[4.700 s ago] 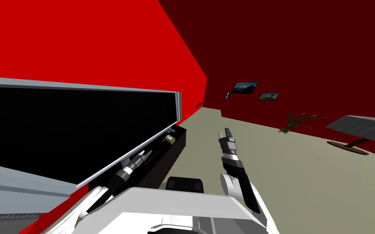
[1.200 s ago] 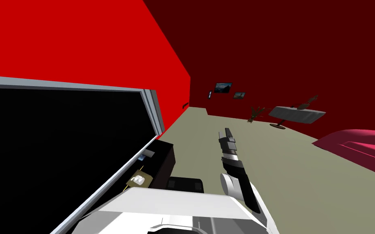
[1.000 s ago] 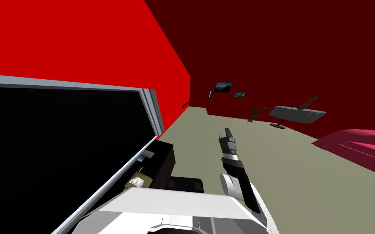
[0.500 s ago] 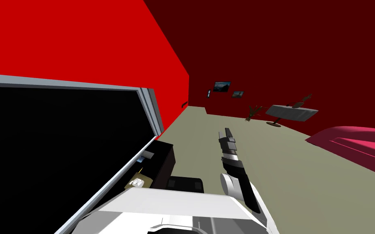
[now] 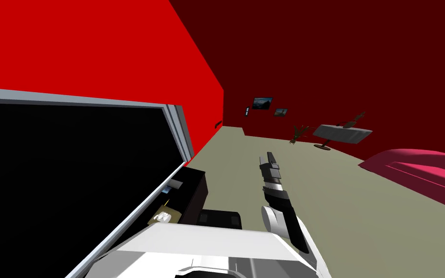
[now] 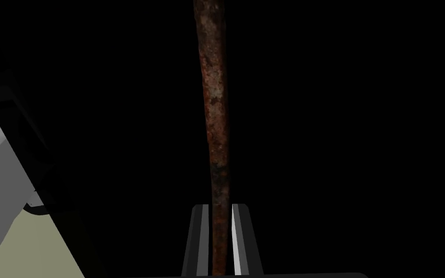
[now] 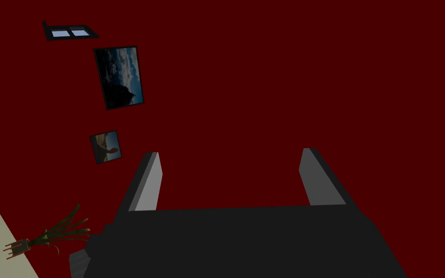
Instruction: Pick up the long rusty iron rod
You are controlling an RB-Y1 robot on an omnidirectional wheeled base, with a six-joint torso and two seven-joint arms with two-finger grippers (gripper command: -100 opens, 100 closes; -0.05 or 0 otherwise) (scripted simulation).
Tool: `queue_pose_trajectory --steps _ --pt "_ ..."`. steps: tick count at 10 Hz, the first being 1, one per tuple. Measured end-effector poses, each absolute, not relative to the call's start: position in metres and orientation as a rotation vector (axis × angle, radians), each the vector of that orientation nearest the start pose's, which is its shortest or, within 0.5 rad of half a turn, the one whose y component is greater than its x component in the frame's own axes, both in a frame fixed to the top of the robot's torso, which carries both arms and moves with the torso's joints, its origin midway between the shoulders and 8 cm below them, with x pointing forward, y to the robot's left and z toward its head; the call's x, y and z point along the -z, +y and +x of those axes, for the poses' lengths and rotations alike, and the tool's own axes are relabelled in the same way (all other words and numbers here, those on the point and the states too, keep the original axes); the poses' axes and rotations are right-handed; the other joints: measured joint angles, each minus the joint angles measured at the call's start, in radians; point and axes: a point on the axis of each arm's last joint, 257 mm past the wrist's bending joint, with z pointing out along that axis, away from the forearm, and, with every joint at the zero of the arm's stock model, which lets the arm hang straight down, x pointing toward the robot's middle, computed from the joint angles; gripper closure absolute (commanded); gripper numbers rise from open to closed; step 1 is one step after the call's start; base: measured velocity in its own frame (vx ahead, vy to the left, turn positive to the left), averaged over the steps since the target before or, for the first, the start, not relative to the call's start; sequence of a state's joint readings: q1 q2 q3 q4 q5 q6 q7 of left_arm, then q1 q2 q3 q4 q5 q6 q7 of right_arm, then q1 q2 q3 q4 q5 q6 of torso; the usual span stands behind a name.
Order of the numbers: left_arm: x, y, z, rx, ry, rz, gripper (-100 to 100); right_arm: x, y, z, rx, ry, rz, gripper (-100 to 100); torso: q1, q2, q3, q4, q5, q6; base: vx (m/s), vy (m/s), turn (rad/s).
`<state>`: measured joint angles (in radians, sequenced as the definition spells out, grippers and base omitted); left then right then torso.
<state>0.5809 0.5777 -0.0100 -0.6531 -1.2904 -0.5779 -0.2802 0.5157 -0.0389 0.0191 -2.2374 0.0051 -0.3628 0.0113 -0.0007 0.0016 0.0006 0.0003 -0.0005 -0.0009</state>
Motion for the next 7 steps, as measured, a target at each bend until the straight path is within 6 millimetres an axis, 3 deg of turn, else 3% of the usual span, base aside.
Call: queue_pose_trajectory --steps 1,2,3,6,7 --pt "0.601 0.48 -0.093 0.057 2.972 0.296 100 0.029 -0.277 0.372 -1.251 0.785 0.781 0 0.0 0.0 0.0 0.0 0.0 0.0 0.0 0.0 0.0" --pt "0.601 0.48 -0.093 0.057 2.972 0.296 0 0.029 -0.277 0.372 -1.251 0.785 0.781 0 0.0 0.0 0.0 0.0 0.0 0.0 0.0 0.0 0.0" --pt "0.601 0.48 -0.093 0.057 2.972 0.296 100 0.029 -0.277 0.372 -1.251 0.785 0.781 0 0.0 0.0 0.0 0.0 0.0 0.0 0.026 -0.026 0.119" --pt "0.587 0.496 -0.095 0.05 2.971 0.32 100 0.029 -0.277 0.372 -1.251 0.785 0.781 0 -0.002 -0.002 -0.001 0.0 -0.001 -0.001 0.021 -0.025 0.063" --pt "0.587 0.497 -0.095 0.051 2.972 0.318 0 0.029 -0.277 0.372 -1.252 0.785 0.781 0 -0.001 -0.001 -0.001 0.0 0.0 0.0 0.0 0.0 0.0"
